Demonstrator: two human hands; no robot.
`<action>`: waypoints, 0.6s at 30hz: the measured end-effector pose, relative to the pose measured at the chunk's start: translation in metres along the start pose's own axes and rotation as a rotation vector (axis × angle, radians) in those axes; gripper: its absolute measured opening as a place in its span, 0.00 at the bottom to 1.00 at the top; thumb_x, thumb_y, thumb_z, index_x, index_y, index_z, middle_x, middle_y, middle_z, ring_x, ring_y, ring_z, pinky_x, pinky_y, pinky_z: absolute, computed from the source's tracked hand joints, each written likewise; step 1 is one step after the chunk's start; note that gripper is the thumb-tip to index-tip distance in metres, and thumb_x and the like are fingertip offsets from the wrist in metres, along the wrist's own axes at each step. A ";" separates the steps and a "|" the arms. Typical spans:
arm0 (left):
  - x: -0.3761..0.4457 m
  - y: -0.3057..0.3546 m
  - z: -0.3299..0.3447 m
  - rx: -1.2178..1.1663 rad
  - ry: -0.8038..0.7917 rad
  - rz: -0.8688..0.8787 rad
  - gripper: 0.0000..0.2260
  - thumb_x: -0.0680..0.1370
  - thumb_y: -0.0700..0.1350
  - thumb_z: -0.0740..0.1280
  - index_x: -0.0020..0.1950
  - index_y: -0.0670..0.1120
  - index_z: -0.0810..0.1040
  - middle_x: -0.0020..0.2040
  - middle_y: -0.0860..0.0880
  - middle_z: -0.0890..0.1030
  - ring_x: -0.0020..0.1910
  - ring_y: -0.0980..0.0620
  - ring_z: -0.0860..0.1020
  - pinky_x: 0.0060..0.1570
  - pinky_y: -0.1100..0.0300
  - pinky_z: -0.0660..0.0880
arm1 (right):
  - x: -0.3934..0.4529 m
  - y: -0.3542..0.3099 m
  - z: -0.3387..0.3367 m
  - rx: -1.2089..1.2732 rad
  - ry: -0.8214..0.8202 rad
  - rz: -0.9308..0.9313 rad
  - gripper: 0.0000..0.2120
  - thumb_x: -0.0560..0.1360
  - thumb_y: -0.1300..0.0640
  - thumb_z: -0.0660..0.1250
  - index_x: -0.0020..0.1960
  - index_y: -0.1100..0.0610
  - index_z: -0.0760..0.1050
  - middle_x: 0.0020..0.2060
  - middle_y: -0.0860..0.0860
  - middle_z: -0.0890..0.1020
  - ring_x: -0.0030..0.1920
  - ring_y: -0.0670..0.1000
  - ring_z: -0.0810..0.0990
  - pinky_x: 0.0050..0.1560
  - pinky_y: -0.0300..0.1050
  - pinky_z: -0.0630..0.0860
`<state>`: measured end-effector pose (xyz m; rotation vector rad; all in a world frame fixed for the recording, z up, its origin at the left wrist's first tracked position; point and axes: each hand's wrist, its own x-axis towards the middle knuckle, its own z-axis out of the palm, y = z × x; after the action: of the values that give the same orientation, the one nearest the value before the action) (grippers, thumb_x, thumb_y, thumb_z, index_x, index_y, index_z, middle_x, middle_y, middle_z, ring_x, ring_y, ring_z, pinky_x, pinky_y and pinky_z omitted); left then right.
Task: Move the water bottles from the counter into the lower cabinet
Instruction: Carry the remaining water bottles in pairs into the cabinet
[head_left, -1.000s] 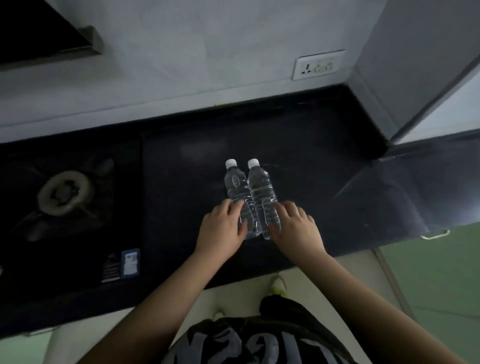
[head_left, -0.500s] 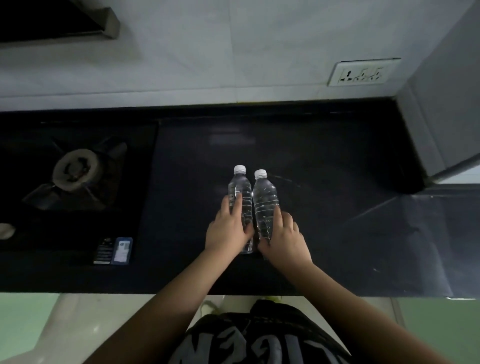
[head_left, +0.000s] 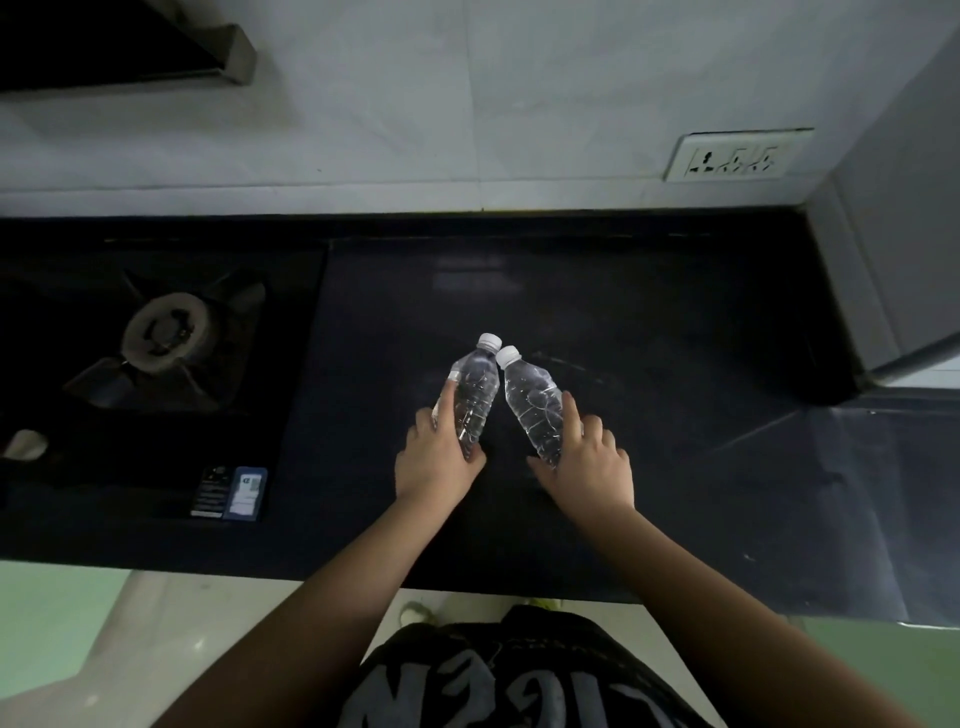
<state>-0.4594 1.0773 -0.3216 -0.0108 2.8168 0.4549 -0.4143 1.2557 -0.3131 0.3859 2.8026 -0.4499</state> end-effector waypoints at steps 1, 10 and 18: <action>0.002 0.001 -0.001 -0.022 -0.006 -0.039 0.42 0.72 0.56 0.69 0.78 0.55 0.47 0.63 0.45 0.70 0.57 0.45 0.75 0.45 0.48 0.77 | 0.001 -0.001 0.000 -0.005 0.000 0.004 0.44 0.75 0.37 0.62 0.79 0.52 0.42 0.67 0.56 0.70 0.65 0.56 0.72 0.60 0.52 0.74; 0.007 0.001 -0.003 -0.161 -0.034 -0.174 0.32 0.68 0.59 0.71 0.68 0.53 0.64 0.58 0.48 0.77 0.54 0.46 0.78 0.47 0.50 0.76 | 0.000 0.012 -0.003 0.112 -0.056 0.012 0.38 0.74 0.43 0.66 0.76 0.57 0.53 0.65 0.55 0.72 0.63 0.57 0.74 0.54 0.51 0.75; -0.058 -0.032 -0.017 -0.550 -0.058 -0.201 0.23 0.69 0.56 0.73 0.61 0.60 0.71 0.47 0.60 0.81 0.47 0.58 0.80 0.47 0.58 0.76 | -0.031 0.035 -0.013 0.555 -0.202 0.007 0.22 0.70 0.42 0.71 0.60 0.45 0.67 0.48 0.44 0.78 0.45 0.44 0.78 0.39 0.40 0.73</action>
<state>-0.4072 1.0391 -0.2997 -0.3806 2.5083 1.1350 -0.3779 1.2857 -0.3006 0.4301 2.4424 -1.1973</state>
